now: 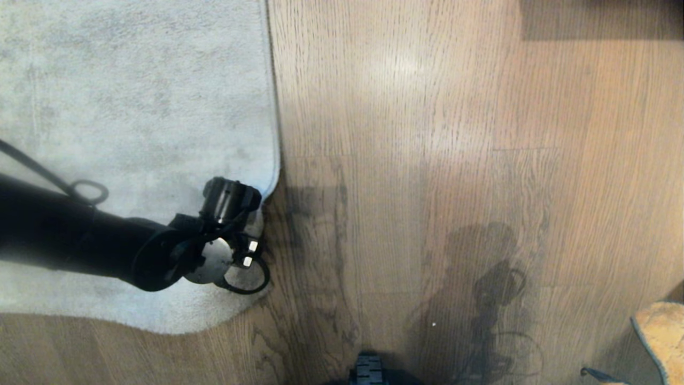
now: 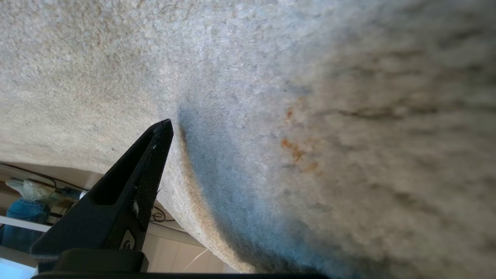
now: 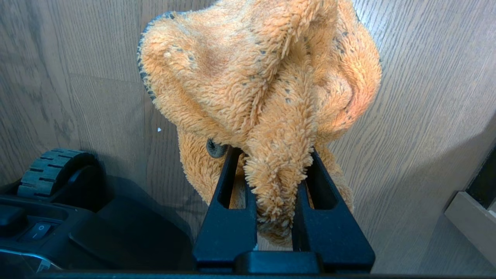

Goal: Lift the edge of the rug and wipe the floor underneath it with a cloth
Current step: Lift up the carpet

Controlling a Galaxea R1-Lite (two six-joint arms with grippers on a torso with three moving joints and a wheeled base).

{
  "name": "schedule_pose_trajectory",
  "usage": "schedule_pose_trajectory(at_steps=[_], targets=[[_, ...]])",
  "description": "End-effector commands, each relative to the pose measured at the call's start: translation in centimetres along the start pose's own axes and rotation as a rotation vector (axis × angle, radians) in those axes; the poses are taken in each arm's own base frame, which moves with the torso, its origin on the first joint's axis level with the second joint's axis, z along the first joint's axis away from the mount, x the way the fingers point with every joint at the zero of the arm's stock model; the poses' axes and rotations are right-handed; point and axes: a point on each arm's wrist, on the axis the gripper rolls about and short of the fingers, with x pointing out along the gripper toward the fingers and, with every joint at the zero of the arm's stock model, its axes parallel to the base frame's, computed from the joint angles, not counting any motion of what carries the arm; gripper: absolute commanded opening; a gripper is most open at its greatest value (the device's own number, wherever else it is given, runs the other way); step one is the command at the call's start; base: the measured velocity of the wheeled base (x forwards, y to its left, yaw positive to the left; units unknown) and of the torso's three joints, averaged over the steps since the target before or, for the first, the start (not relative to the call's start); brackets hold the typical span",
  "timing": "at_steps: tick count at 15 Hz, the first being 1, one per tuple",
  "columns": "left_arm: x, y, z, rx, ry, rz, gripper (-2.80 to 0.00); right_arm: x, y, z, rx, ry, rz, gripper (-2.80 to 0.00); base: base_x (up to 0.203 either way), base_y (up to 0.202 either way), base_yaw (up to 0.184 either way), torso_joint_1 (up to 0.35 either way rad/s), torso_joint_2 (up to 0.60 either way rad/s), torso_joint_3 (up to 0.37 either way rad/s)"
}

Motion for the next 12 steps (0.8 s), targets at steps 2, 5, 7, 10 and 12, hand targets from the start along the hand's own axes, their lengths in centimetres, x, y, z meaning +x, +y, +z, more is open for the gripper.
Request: schedule_pose_trajectory(at_steps=[2, 5, 7, 10, 12], targets=[[0.19, 0.04, -0.09, 0.0, 0.005, 0.008, 0.0, 0.01, 0.0, 0.0, -0.002, 0.001, 0.003, -2.8, 0.0, 0.0, 0.0, 0.0, 0.0, 0.0], [0.29, 0.09, -0.15, -0.002, 0.008, 0.011, 0.0, 0.01, 0.0, 0.0, -0.001, 0.001, 0.001, -2.8, 0.0, 0.0, 0.0, 0.0, 0.0, 0.0], [0.41, 0.18, -0.17, -0.004, 0.01, 0.012, 0.0, 0.01, 0.0, 0.0, -0.001, 0.001, 0.001, -2.8, 0.0, 0.0, 0.0, 0.0, 0.0, 0.0], [0.46, 0.14, -0.18, -0.007, 0.005, 0.012, 0.0, 0.01, 0.0, 0.0, 0.0, 0.001, 0.001, -2.8, 0.0, 0.0, 0.0, 0.0, 0.0, 0.0], [0.48, 0.13, -0.3, -0.004, 0.008, 0.013, 0.0, 0.01, 0.0, 0.0, -0.001, 0.001, 0.002, -2.8, 0.0, 0.0, 0.0, 0.0, 0.0, 0.0]])
